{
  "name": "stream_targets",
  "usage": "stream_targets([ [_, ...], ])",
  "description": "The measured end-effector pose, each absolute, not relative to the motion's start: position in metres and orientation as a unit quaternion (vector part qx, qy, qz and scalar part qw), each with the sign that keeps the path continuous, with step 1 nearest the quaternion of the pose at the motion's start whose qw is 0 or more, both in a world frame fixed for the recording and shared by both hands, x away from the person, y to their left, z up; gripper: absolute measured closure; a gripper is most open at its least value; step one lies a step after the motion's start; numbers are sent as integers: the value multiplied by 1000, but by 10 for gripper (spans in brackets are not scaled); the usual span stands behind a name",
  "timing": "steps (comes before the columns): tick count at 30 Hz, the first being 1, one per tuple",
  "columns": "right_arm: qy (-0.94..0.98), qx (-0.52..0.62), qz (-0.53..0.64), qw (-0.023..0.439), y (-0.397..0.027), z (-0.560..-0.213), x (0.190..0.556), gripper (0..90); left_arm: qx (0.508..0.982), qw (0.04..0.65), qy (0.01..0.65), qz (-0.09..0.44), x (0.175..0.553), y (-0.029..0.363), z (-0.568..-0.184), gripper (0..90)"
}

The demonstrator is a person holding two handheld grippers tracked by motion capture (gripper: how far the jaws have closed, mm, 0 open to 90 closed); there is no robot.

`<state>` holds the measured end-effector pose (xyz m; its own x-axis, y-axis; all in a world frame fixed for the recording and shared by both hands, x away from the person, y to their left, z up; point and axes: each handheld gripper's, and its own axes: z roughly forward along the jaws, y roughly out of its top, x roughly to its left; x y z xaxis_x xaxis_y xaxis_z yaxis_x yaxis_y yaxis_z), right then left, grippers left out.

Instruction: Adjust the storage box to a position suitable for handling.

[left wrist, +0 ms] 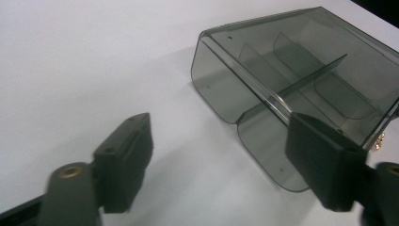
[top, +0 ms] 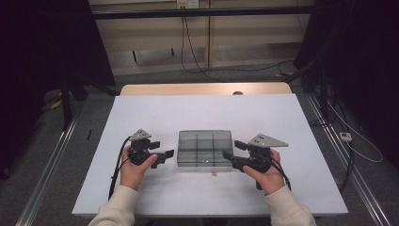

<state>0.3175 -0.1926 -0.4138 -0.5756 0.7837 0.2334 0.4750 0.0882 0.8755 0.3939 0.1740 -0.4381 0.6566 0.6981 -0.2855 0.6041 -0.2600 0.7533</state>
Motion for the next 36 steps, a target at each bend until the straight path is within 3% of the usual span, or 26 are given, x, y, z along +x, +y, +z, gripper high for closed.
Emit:
stream_targets([
  [6,752,384,522,121,-179,-413,310,794,793,443,413,57,394,174,-438,153],
  [10,767,366,518,95,-170,-419,307,895,792,445,414,58,394,173,-439,148],
  [19,792,357,490,69,-153,-443,310,900,791,446,415,61,394,174,-438,144],
  [36,798,346,485,92,-146,-446,318,900,800,434,410,64,395,175,-440,145],
])
